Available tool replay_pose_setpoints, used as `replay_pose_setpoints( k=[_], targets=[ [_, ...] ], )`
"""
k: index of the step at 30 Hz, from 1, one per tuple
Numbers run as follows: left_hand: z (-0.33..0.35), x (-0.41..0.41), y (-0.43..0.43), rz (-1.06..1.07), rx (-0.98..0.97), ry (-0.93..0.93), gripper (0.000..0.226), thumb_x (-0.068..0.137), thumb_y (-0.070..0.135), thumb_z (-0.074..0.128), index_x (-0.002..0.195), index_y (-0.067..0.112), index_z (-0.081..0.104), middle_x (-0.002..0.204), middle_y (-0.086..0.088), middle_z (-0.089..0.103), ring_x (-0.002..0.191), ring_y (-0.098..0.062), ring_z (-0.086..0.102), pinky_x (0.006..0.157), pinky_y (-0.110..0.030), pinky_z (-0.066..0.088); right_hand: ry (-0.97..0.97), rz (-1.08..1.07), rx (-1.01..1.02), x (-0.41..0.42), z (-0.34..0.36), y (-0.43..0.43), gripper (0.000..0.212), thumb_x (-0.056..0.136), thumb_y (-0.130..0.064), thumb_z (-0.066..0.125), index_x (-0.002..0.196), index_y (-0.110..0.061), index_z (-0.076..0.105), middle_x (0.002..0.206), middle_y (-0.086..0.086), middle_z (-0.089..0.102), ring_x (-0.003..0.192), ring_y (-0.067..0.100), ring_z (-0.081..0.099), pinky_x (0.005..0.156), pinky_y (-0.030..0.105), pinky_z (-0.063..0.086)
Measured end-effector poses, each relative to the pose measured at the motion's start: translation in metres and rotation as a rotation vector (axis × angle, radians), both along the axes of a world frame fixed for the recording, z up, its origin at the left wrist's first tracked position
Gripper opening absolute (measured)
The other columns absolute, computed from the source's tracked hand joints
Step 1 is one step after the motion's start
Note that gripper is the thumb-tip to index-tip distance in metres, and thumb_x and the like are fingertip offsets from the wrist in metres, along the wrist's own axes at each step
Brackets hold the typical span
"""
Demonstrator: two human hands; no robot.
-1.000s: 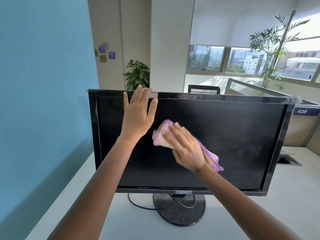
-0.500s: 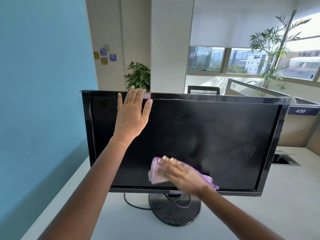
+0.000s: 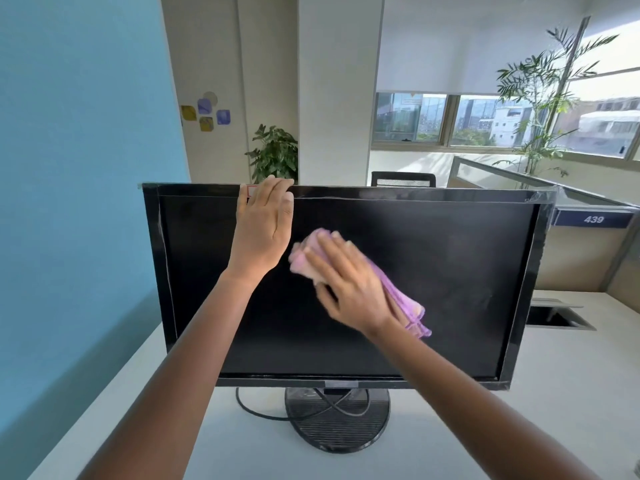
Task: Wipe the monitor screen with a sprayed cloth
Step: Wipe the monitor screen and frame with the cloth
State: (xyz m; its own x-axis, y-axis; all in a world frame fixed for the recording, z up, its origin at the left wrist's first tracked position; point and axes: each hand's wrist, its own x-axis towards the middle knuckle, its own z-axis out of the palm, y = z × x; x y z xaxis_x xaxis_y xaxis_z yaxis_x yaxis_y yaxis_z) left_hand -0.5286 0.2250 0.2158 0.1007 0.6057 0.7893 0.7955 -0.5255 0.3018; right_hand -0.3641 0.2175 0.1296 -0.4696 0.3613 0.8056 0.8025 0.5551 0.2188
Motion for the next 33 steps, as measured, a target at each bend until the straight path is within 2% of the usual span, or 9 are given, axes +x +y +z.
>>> replay_pose_setpoints(
  k=[7,11,18,20,22,25,27,28,33],
  targets=[
    [-0.002,0.002,-0.001,0.054,0.011,0.028,0.053,0.093,0.031,0.012,0.131,0.010,0.042,0.137,-0.008,0.045,0.134,-0.019,0.032,0.117,-0.039,0.005,-0.419,0.238,-0.131,-0.003,-0.116,-0.025,0.032,0.083,-0.014,0.062,0.114,-0.021,0.067,0.128,0.001,0.060,0.121,0.018,0.055,0.104,0.031,0.043],
    [-0.002,0.004,-0.003,0.082,0.005,0.056,0.052,0.093,0.032,0.013,0.132,0.010,0.040,0.137,-0.008,0.043,0.134,-0.020,0.032,0.118,-0.041,0.006,-0.532,0.230,-0.112,0.013,-0.111,-0.023,0.033,0.087,-0.014,0.052,0.116,-0.024,0.065,0.130,-0.002,0.059,0.121,0.014,0.055,0.099,0.028,0.046],
    [-0.003,0.008,-0.001,0.102,0.010,0.022,0.051,0.093,0.032,0.015,0.130,0.008,0.042,0.135,-0.010,0.045,0.133,-0.022,0.034,0.118,-0.042,0.006,-0.196,0.117,0.160,0.049,0.005,-0.007,0.042,0.088,0.001,0.042,0.125,-0.008,0.057,0.134,0.009,0.054,0.127,0.028,0.047,0.108,0.038,0.037],
    [-0.003,0.010,-0.001,0.105,0.014,0.018,0.051,0.093,0.032,0.015,0.130,0.008,0.042,0.135,-0.010,0.045,0.132,-0.022,0.034,0.118,-0.043,0.006,-0.063,0.080,0.154,0.060,0.038,0.002,0.037,0.096,-0.019,0.045,0.128,-0.034,0.053,0.138,-0.021,0.046,0.132,-0.001,0.037,0.108,0.031,0.036],
    [-0.002,0.011,-0.001,0.096,0.013,-0.001,0.052,0.093,0.032,0.015,0.130,0.008,0.043,0.135,-0.010,0.045,0.132,-0.022,0.034,0.118,-0.043,0.006,0.070,-0.027,0.162,0.059,0.060,0.005,0.027,0.094,-0.050,0.042,0.119,-0.060,0.047,0.125,-0.050,0.036,0.120,-0.027,0.027,0.098,0.019,0.033],
    [-0.001,0.006,-0.002,0.066,0.000,-0.014,0.053,0.092,0.031,0.012,0.130,0.009,0.042,0.136,-0.011,0.044,0.133,-0.023,0.033,0.117,-0.043,0.009,0.252,0.079,0.099,0.036,0.058,0.003,0.028,0.093,-0.026,0.048,0.117,-0.035,0.062,0.122,-0.024,0.057,0.118,-0.003,0.047,0.099,0.028,0.045],
    [0.000,0.002,-0.001,0.046,-0.009,0.010,0.055,0.092,0.031,0.011,0.132,0.009,0.041,0.138,-0.010,0.044,0.134,-0.022,0.032,0.118,-0.042,0.009,0.194,0.034,0.181,0.019,0.035,0.005,0.036,0.080,-0.004,0.063,0.114,-0.013,0.067,0.115,0.007,0.067,0.110,0.024,0.053,0.088,0.040,0.051],
    [0.000,0.000,0.000,0.039,-0.012,0.023,0.056,0.092,0.031,0.010,0.132,0.010,0.041,0.138,-0.010,0.044,0.134,-0.022,0.032,0.118,-0.041,0.008,0.156,0.029,0.187,0.012,0.025,0.007,0.039,0.075,0.000,0.065,0.114,-0.009,0.067,0.114,0.013,0.066,0.107,0.027,0.050,0.083,0.041,0.053],
    [0.001,-0.003,0.001,0.023,0.006,0.052,0.065,0.090,0.040,0.003,0.133,0.010,0.042,0.138,-0.009,0.045,0.134,-0.021,0.033,0.117,-0.040,0.011,-0.032,0.130,0.126,-0.003,-0.029,0.007,0.034,0.087,-0.004,0.048,0.116,-0.010,0.064,0.126,0.005,0.042,0.100,0.026,0.046,0.073,0.037,0.049]
  ],
)
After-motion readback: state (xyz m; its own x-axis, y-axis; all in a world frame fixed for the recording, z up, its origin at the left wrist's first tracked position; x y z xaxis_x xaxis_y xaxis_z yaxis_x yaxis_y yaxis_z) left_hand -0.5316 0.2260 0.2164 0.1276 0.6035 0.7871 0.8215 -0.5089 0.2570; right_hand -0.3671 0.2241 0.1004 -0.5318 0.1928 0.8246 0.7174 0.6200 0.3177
